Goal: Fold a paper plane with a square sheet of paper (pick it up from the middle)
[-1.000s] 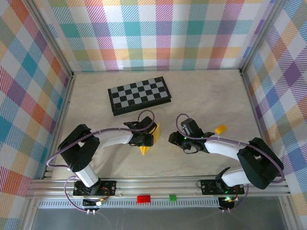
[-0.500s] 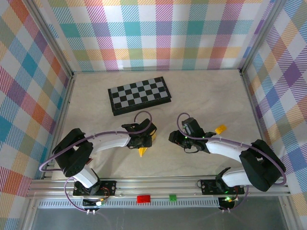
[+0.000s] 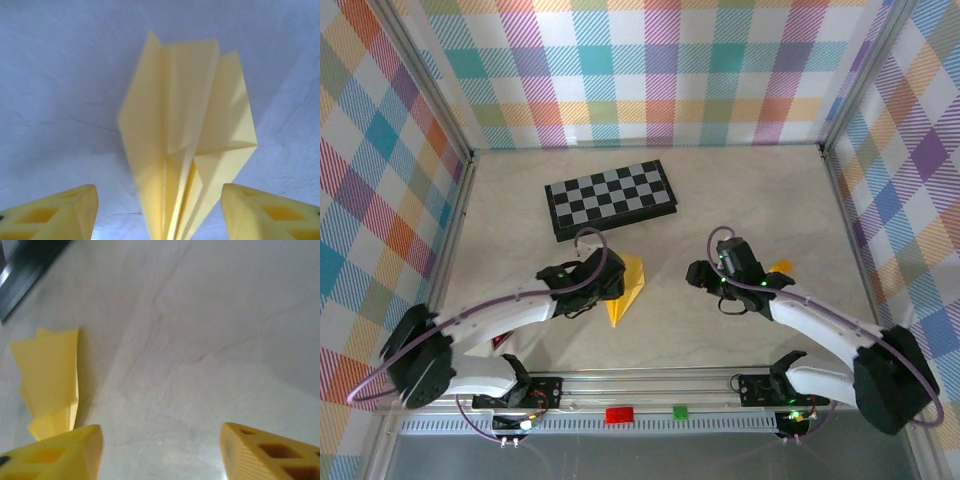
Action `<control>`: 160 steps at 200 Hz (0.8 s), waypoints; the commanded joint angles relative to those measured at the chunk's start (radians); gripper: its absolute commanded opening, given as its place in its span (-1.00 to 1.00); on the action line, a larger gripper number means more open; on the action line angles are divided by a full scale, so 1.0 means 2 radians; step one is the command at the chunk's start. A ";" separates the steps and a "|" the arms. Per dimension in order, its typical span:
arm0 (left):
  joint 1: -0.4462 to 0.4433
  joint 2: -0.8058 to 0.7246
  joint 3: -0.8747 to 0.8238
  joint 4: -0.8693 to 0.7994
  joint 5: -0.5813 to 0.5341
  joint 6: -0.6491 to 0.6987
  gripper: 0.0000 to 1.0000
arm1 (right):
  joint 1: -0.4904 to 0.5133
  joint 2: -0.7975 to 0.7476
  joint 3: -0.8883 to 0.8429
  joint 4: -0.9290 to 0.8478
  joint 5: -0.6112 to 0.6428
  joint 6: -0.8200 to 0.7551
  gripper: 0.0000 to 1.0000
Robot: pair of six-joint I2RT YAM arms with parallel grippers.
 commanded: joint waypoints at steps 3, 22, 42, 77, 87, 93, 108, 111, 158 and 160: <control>0.041 -0.069 -0.037 0.016 -0.076 0.059 0.49 | -0.023 -0.060 0.027 -0.069 0.154 -0.098 0.45; 0.105 -0.115 -0.079 0.079 -0.075 0.115 0.66 | -0.069 -0.094 0.003 -0.014 0.198 -0.179 0.57; 0.179 -0.131 -0.085 0.122 -0.092 0.167 0.79 | -0.141 -0.093 -0.025 0.047 0.198 -0.233 0.57; 0.328 -0.086 -0.100 0.212 -0.017 0.168 0.84 | -0.206 0.006 -0.100 0.275 0.184 -0.326 0.58; 0.329 -0.067 -0.115 0.276 -0.032 0.213 0.85 | -0.226 0.052 -0.082 0.274 0.143 -0.326 0.58; 0.329 -0.056 -0.124 0.310 -0.042 0.233 0.86 | -0.235 0.080 -0.072 0.278 0.119 -0.326 0.59; 0.332 -0.034 -0.141 0.379 -0.063 0.274 0.88 | -0.239 0.131 -0.035 0.281 0.085 -0.340 0.59; 0.332 -0.031 -0.145 0.391 -0.067 0.280 0.88 | -0.239 0.138 -0.033 0.287 0.075 -0.346 0.59; 0.338 0.053 -0.197 0.595 -0.047 0.354 0.90 | -0.266 0.211 -0.096 0.537 -0.004 -0.384 0.61; 0.339 0.057 -0.196 0.595 -0.045 0.354 0.90 | -0.271 0.216 -0.103 0.549 -0.011 -0.381 0.62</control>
